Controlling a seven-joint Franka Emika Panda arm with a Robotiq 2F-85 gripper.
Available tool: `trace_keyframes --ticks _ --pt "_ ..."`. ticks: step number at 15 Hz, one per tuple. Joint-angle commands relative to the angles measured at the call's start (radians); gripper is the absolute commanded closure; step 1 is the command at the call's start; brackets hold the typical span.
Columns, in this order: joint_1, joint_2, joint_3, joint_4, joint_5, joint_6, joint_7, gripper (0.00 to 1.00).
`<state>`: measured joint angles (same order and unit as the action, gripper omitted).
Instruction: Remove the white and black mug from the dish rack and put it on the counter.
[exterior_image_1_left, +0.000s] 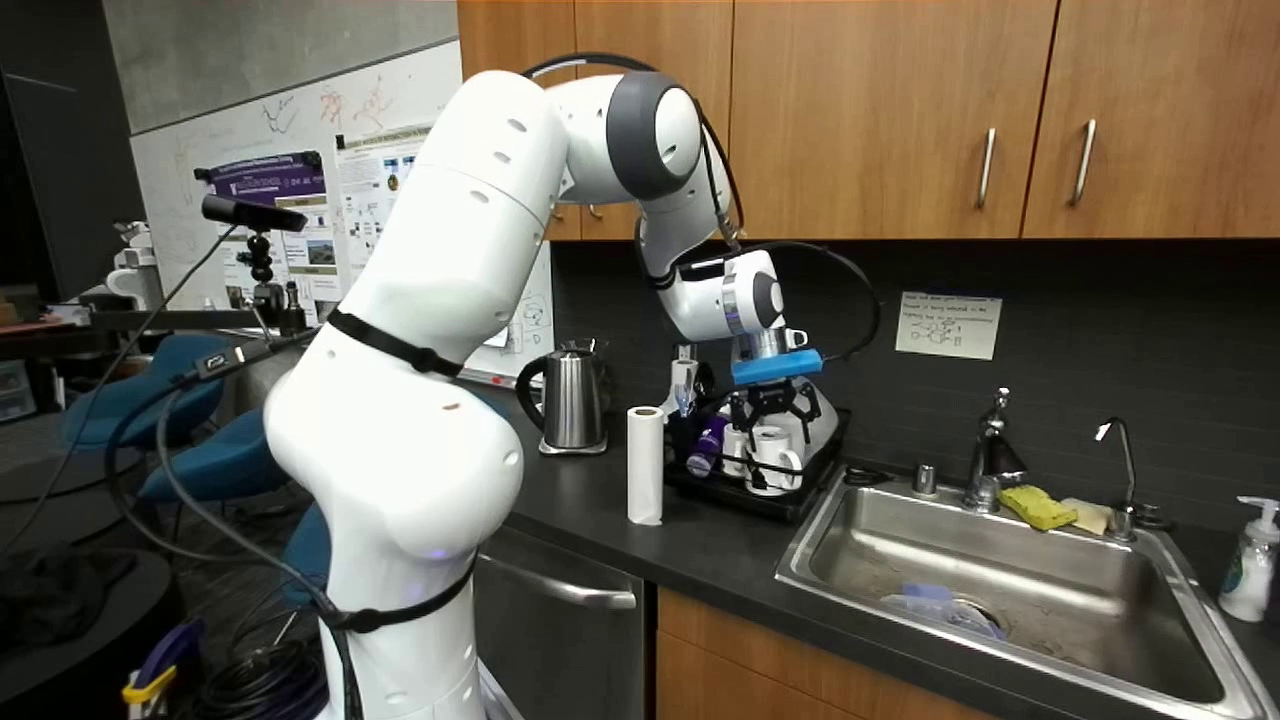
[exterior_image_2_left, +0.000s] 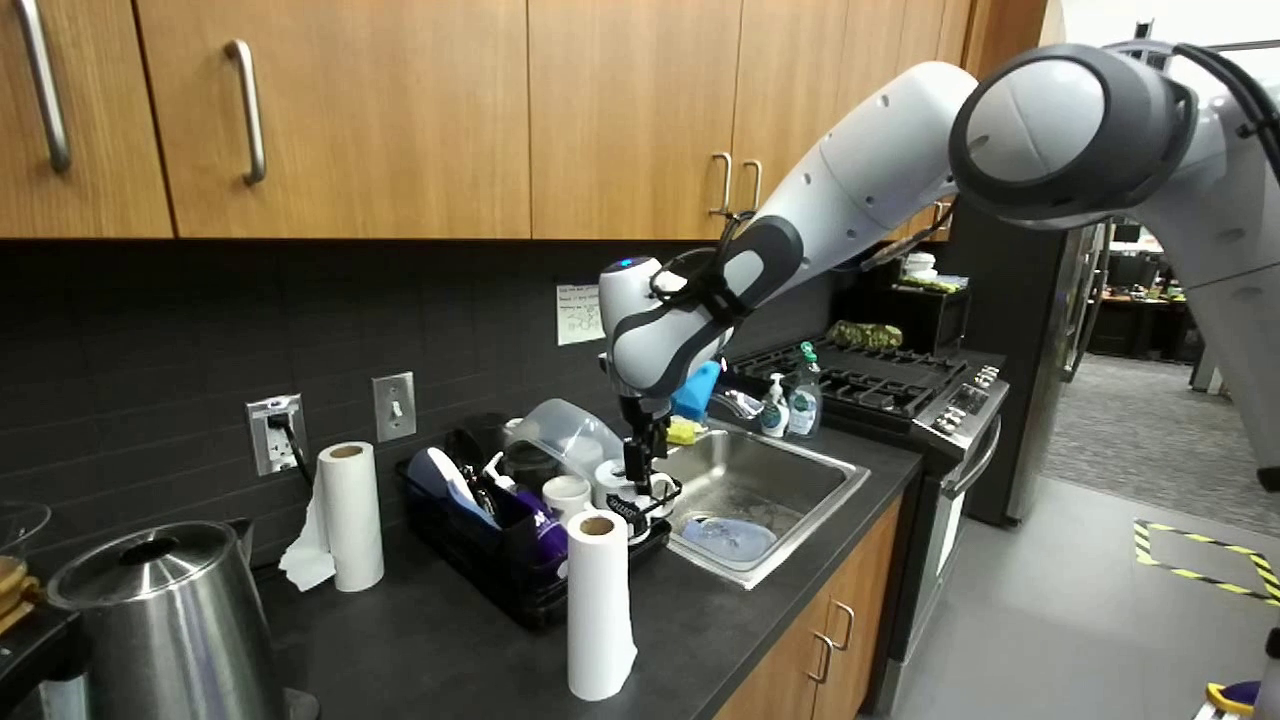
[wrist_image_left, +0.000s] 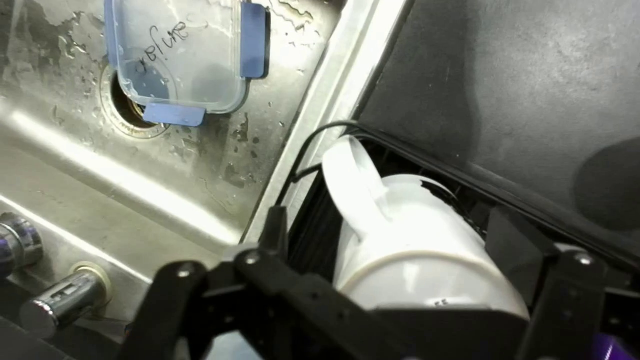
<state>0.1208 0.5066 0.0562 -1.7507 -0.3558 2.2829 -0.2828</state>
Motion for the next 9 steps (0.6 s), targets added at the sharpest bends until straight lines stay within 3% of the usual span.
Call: trace_keyframes --ticks 1,9 --pt "0.011 0.029 -0.008 0.038 -0.011 0.005 0.034 0.0" --pt "0.021 0.119 -0.018 0.067 -0.007 0.033 0.111 0.0"
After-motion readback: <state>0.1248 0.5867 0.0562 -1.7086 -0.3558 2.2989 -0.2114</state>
